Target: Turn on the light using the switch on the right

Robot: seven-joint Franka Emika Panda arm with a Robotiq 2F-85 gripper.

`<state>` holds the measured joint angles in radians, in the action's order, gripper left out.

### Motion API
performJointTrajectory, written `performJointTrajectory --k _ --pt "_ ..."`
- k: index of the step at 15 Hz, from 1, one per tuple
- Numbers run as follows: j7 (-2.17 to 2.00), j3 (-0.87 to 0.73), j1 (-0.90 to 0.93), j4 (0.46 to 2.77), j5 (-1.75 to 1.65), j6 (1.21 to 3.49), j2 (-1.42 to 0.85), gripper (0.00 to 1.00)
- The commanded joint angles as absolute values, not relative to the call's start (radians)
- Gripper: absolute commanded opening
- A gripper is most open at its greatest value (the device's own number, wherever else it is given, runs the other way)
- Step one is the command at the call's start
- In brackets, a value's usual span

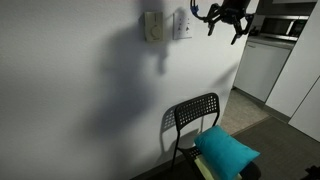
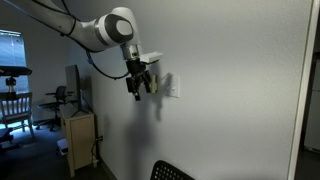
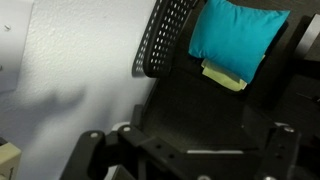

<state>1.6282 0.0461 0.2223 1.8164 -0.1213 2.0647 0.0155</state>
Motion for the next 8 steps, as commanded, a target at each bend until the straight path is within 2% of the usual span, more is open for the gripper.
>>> performJointTrajectory --k 1,8 --pt "1.551 0.073 0.18 1.863 -0.148 2.187 -0.003 1.0" --pt "1.529 0.066 0.148 1.939 -0.196 2.45 -0.04 1.0"
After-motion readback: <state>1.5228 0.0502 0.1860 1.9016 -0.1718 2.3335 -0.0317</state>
